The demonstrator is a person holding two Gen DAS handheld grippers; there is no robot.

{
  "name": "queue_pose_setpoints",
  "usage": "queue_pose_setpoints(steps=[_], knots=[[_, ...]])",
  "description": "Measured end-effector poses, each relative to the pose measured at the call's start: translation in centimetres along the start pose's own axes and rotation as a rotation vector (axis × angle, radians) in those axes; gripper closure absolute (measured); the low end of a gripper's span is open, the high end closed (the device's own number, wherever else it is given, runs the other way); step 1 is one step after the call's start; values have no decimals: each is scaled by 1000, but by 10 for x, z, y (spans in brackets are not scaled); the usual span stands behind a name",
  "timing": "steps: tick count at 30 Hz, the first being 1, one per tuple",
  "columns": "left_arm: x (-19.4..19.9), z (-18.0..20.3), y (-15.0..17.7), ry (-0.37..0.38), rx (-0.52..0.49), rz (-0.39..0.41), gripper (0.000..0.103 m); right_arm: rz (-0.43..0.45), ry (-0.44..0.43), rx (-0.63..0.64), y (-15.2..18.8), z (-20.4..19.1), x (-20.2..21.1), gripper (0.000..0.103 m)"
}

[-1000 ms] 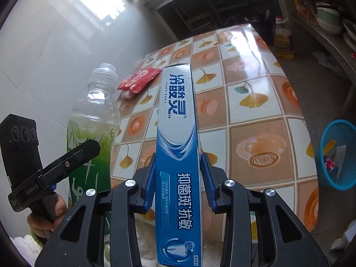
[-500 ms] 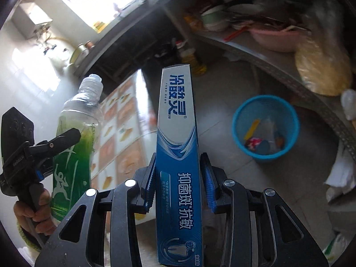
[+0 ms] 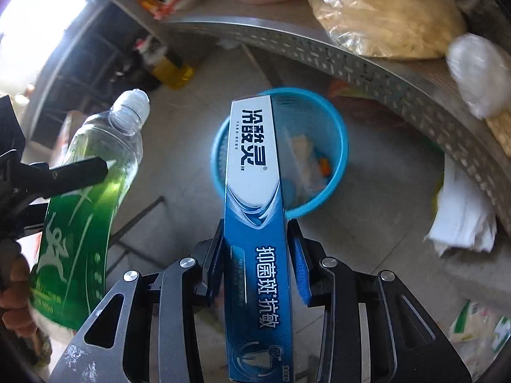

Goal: Collect trash
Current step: 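Open both tools to drop the bottle and box into the wastebasket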

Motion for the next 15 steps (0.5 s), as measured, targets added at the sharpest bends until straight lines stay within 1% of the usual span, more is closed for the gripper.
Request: queue_pose_setpoints(steps=[1,2,4,5,6,8,10,13,15], knots=[[-7,2,-8,-1,-1,-6,40,1,12,-5,-8,1,-6,68],[-13,4,-18,3,-4,-15,39,10,43,-8,-19,1,-15,66],[-28,9,-38,11,-4,-35,38,29,93,-8,-40,3,-34,58],[-31,5,-44,21,4,-35,31,34,115,-7,-47,5,-43,49],[-32,3,-49,33,18,-16,26,42,147,-7,-50,6,-48,46],[-24,-4,-46,37,35,35,24,57,194,-8,-48,5,-51,47],[-15,-6,-44,64,22,59,24,70,208,-6,-40,3,-49,46],[5,-15,-36,65,12,103,24,89,237,34,-23,-2,-43,46],[20,-22,-29,82,16,129,24,107,246,47,-10,-5,-36,46]])
Point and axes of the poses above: each gripper's, at about its wrist camera, not at the fingertips, and x roughly against the way its jaws point, z to its right, y to its underside, the point moved 1 cm from there along -x, roughly the way its jaws point, and after that the axes turned 2 degrees about x, right-handed, at the moved point
